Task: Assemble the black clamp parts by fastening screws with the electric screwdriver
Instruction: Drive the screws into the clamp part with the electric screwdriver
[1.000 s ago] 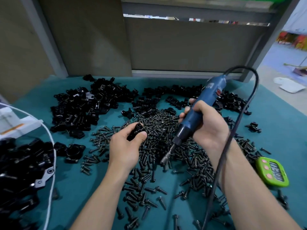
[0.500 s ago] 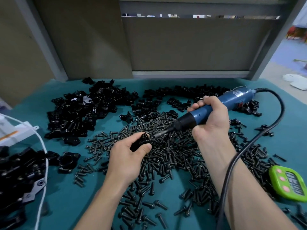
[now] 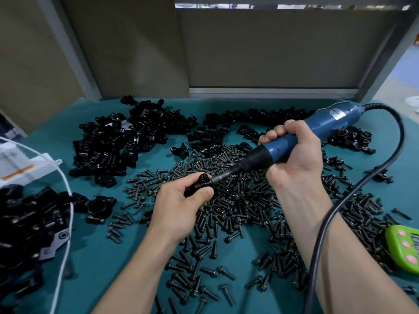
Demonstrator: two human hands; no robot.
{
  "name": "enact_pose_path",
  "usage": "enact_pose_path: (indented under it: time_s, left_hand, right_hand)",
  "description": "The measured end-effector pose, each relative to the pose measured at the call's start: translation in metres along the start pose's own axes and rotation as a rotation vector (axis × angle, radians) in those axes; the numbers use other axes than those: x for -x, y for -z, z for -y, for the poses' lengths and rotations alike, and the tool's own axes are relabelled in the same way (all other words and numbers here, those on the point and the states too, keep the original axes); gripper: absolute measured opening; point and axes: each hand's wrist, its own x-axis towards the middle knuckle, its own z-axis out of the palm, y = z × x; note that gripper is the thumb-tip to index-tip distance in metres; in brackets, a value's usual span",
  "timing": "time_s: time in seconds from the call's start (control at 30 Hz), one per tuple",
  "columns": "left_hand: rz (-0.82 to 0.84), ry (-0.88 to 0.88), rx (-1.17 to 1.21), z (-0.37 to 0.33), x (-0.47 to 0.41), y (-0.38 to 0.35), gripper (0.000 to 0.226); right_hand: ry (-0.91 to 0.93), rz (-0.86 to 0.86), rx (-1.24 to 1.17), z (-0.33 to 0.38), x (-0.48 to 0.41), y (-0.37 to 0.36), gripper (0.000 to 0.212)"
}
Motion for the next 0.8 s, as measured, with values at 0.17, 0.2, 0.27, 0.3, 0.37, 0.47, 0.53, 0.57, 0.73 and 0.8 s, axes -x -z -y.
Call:
enact_pose_path:
  time_s: [0.17, 0.2, 0.27, 0.3, 0.37, 0.47, 0.53, 0.57, 0.73, 0.8]
  left_hand:
    - [0.001, 0.025, 0.036, 0.0010, 0.0019, -0.0024, 0.031]
    - [-0.003, 0.025, 0.024, 0.0013, 0.0016, -0.0026, 0.031]
    - [-0.022, 0.028, 0.012, 0.0021, 0.0007, -0.0020, 0.031]
    - [-0.028, 0.025, -0.003, 0.0021, 0.0009, -0.0013, 0.030]
    - [-0.028, 0.016, -0.026, 0.0013, 0.0017, -0.0005, 0.028]
    - [-0.033, 0.012, -0.018, 0.0010, 0.0017, -0.0008, 0.029]
    - [-0.045, 0.010, -0.017, 0.0012, 0.0014, -0.0023, 0.031]
    - [-0.048, 0.009, -0.016, 0.0016, 0.0012, -0.0029, 0.031]
    - [-0.043, 0.008, -0.017, 0.0028, 0.0007, -0.0032, 0.033]
    - [-0.053, 0.000, -0.033, 0.0029, 0.0004, -0.0033, 0.035]
  right_hand:
    - [-0.005, 0.086, -0.029, -0.0025, 0.0010, 0.0062, 0.020]
    - [-0.003, 0.092, -0.031, -0.0032, 0.0013, 0.0070, 0.020]
    - [-0.002, 0.086, -0.045, -0.0053, 0.0020, 0.0079, 0.020]
    - [-0.003, 0.078, -0.050, -0.0065, 0.0024, 0.0082, 0.020]
    - [-0.005, 0.060, -0.057, -0.0086, 0.0028, 0.0081, 0.020]
    - [-0.004, 0.050, -0.062, -0.0094, 0.0030, 0.0067, 0.021]
    - [-0.006, 0.052, -0.069, -0.0090, 0.0031, 0.0059, 0.022]
    - [-0.008, 0.053, -0.075, -0.0089, 0.0031, 0.0057, 0.022]
    - [0.001, 0.053, -0.066, -0.0086, 0.0038, 0.0044, 0.023]
    - [0.003, 0.058, -0.065, -0.0091, 0.0037, 0.0046, 0.023]
